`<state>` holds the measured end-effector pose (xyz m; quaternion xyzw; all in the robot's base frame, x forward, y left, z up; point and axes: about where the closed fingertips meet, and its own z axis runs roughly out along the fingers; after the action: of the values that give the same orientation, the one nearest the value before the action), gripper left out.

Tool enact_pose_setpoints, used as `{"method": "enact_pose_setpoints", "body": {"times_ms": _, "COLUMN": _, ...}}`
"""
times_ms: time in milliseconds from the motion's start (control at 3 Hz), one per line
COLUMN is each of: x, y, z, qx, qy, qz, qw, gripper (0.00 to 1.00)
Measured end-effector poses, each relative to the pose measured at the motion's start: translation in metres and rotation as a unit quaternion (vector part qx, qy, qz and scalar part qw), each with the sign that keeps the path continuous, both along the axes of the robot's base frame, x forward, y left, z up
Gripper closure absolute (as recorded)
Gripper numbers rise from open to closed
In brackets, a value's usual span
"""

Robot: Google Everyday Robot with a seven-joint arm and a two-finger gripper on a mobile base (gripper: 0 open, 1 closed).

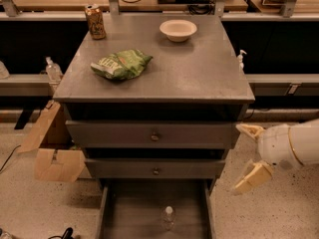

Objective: Pick water bottle from bottom drawer and place on counter

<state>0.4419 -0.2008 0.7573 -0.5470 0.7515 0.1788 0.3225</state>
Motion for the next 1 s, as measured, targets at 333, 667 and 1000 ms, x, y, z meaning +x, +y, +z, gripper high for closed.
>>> {"method": "enact_pose_setpoints", "body": {"times_ms": 333, "x": 0.009, "y": -0.026, "z": -0.033, "qx": 0.078, "qy": -0.058, "qz": -0.041, "qw": 0.9945, "gripper": 0.0}}
{"method": "enact_pose_setpoints", "body": {"times_ms": 667, "x": -0.001, "y": -0.045, "z": -0.056, "qx": 0.088, "qy": -0.088, "qz": -0.034, "qw": 0.9916, "gripper": 0.0}}
{"method": "enact_pose_setpoints", "body": {"times_ms": 1000, "x": 0.001, "y": -0.04, "z": -0.052, "qx": 0.081, "qy": -0.09, "qz": -0.026, "qw": 0.9922, "gripper": 0.0}}
